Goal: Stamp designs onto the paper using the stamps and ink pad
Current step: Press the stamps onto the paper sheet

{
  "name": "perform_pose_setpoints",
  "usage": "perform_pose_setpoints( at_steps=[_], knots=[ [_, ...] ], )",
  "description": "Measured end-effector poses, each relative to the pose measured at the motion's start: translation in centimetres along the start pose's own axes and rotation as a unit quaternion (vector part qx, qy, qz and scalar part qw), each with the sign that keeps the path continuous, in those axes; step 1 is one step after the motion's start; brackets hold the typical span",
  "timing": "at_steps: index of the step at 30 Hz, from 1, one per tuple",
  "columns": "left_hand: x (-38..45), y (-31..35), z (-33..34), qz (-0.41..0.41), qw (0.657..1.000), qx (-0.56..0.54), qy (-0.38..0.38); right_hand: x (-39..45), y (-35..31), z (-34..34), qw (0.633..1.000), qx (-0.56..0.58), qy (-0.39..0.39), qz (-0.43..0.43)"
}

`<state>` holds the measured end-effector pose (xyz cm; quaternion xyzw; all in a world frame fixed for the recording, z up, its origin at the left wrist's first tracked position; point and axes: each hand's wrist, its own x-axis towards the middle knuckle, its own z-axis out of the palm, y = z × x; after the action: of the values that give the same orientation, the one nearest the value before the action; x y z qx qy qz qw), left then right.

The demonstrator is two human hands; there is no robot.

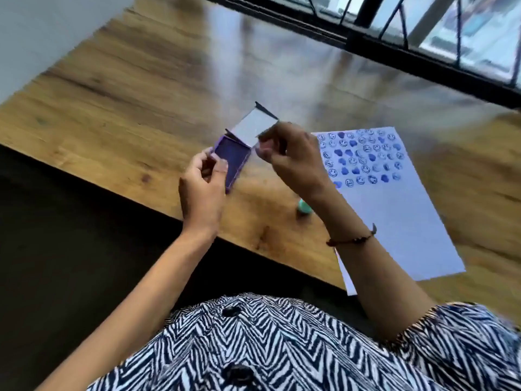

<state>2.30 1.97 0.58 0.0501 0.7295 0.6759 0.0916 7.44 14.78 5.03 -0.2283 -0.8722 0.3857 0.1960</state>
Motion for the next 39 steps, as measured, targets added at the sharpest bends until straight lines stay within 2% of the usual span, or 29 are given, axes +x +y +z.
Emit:
perform_pose_setpoints(
  at_steps=[3, 5, 9, 12, 14, 19, 23, 33, 39],
  knots=[
    [-2.3, 2.0, 3.9, 0.06, 0.989, 0.066, -0.12, -1.1, 3.2, -5.0, 0.991, 0.048, 0.084, 0.092],
    [-4.8, 3.2, 6.9, 0.1, 0.966, 0.079, -0.227, -2.0, 6.0, -8.3, 0.979, 0.061, 0.133, 0.138],
    [-9.3, 3.5, 12.9, 0.188, 0.887, 0.131, -0.401, -3.8, 11.0, -13.6, 0.952, 0.058, 0.198, 0.228],
    [-10.6, 2.3, 16.7, 0.265, 0.812, 0.203, -0.479, -4.3, 13.7, -15.8, 0.939, 0.044, 0.213, 0.268],
    [-10.6, 1.4, 18.4, 0.285, 0.784, 0.242, -0.495, -4.0, 14.8, -16.4, 0.941, 0.015, 0.198, 0.272],
    [-10.0, -0.4, 19.5, 0.328, 0.754, 0.295, -0.487, -2.7, 16.0, -16.7, 0.955, -0.102, 0.118, 0.253],
    [-9.9, -0.4, 19.5, 0.338, 0.758, 0.298, -0.472, -2.4, 16.0, -16.5, 0.95, -0.195, 0.091, 0.225],
    [-9.7, -0.4, 19.2, 0.339, 0.761, 0.279, -0.479, -1.5, 16.5, -15.9, 0.935, -0.285, 0.066, 0.199],
    [-9.6, -0.6, 19.3, 0.341, 0.774, 0.257, -0.468, -1.3, 16.4, -15.3, 0.921, -0.355, 0.05, 0.155]
  ],
)
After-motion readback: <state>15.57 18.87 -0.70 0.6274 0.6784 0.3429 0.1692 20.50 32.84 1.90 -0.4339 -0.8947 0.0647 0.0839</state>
